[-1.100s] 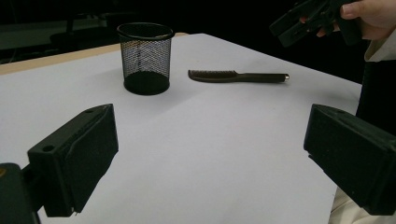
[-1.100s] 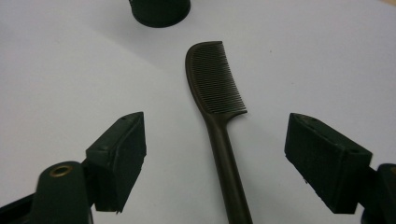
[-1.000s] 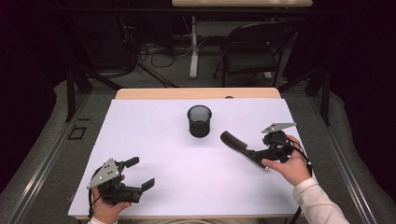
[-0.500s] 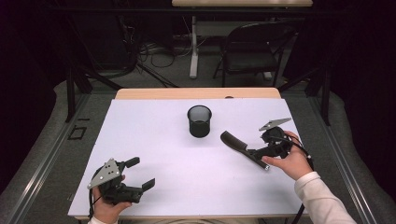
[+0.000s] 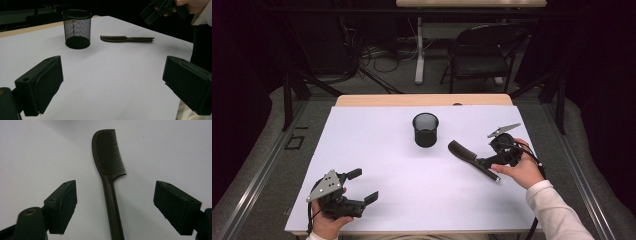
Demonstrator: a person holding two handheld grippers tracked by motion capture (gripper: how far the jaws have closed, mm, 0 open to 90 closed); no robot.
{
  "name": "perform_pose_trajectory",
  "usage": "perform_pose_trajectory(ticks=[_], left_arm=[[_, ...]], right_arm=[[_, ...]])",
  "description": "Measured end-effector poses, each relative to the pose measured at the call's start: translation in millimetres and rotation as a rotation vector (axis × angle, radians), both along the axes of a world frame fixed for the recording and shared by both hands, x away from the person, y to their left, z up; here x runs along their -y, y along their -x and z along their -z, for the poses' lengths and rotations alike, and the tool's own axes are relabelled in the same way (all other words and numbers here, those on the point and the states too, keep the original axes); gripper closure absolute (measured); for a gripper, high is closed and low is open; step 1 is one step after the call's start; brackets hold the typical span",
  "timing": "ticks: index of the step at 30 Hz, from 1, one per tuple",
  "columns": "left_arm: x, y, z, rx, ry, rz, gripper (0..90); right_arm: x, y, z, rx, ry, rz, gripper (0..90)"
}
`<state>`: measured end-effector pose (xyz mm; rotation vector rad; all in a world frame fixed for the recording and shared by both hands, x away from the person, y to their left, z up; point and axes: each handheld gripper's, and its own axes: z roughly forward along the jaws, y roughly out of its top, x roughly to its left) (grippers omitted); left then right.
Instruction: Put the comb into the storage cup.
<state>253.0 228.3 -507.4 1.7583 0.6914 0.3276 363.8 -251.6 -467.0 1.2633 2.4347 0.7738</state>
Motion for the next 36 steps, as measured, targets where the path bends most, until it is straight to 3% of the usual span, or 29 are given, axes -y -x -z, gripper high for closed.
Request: perform_pose_trajectory(ticks=[17, 20, 28, 36], left_arm=[[0.5, -0.1, 0.4, -0.003, -0.004, 0.004, 3.2], [0.9, 0.1, 0.5, -0.004, -0.004, 0.001, 3.2], [1.1, -0.2, 0.8, -0.005, -0.007, 0.006, 3.2], [1.3, -0.5, 1.1, -0.009, -0.008, 0.005, 3.2]], right_arm=[[-5.7, -13.8, 7.7, -0.037, 0.082, -0.038, 21.6], [-6.7, -16.8, 7.7, -0.048, 0.108, -0.051, 26.8], [-10.6, -22.9, 9.5, -0.072, 0.136, -0.049, 30.4], [-10.9, -27.1, 10.8, -0.062, 0.153, -0.05, 33.4]])
